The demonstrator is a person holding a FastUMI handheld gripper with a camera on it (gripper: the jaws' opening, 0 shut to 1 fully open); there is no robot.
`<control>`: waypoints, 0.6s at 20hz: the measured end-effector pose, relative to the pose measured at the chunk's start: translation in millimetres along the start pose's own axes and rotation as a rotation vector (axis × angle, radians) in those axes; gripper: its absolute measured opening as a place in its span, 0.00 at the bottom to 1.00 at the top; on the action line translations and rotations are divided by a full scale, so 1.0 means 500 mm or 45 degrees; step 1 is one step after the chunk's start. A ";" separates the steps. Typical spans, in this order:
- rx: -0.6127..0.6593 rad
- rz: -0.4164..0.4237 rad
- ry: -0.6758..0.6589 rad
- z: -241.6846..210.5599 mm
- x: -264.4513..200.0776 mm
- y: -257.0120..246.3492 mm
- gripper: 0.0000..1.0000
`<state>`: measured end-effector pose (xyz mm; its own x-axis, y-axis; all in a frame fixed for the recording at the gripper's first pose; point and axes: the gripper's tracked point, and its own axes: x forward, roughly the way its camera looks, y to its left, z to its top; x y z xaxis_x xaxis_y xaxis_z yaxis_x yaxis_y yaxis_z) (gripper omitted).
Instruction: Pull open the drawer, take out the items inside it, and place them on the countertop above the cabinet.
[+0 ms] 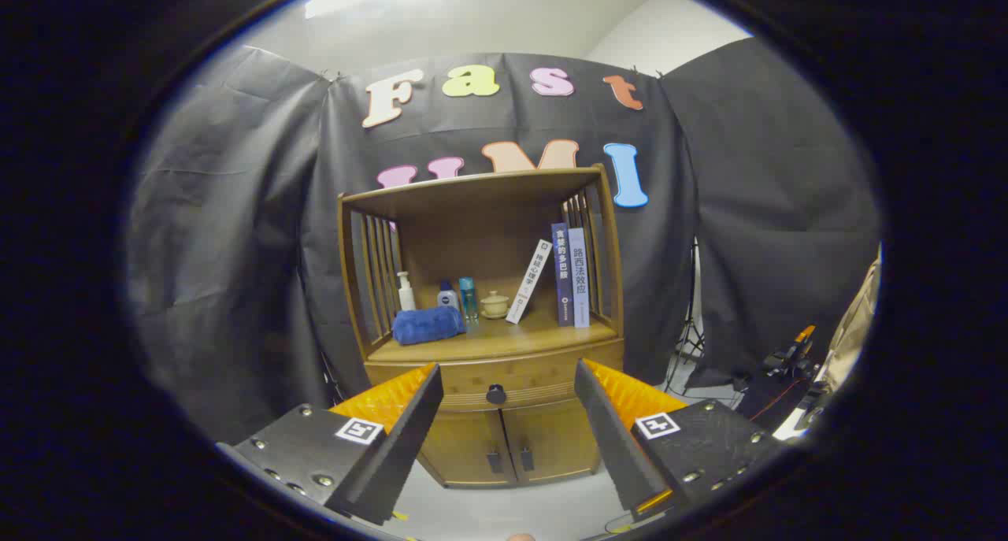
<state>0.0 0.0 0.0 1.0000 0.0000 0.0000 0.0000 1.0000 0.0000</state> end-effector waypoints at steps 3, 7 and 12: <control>0.002 0.002 0.008 -0.006 0.002 0.003 1.00; 0.005 0.012 0.039 -0.028 0.010 0.007 1.00; -0.004 0.009 0.064 -0.063 0.029 0.009 1.00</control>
<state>14.4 4.6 -31.5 0.9987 0.0073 -0.0505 -0.0075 1.0000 -0.0032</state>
